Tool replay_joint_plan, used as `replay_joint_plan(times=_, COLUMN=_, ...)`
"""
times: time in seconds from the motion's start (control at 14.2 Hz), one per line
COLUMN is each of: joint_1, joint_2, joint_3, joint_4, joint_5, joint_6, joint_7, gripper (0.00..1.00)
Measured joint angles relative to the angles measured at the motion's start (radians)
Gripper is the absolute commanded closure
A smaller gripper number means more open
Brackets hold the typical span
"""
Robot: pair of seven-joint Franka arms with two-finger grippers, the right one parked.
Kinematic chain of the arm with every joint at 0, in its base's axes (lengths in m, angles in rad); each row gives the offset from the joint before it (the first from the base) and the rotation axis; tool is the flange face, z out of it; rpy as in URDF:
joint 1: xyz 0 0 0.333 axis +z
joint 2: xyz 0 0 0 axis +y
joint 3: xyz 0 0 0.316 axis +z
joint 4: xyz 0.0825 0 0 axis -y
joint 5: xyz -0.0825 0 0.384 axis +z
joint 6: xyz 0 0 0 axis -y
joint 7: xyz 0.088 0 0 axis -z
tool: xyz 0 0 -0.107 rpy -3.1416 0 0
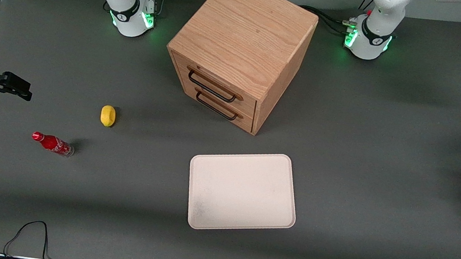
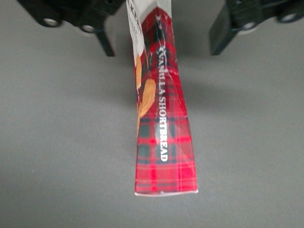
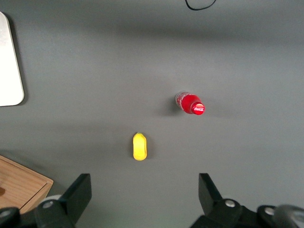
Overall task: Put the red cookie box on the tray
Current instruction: 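Lower the left gripper and close it on the red shortbread box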
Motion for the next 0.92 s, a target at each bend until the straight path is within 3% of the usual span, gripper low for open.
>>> replay_joint_plan(times=0.92, joint_1=-0.005, joint_2=0.013, joint_3=-0.002, joint_4=0.017, joint_5=0.008, joint_6=0.009, joint_7=0.024, gripper=1.0)
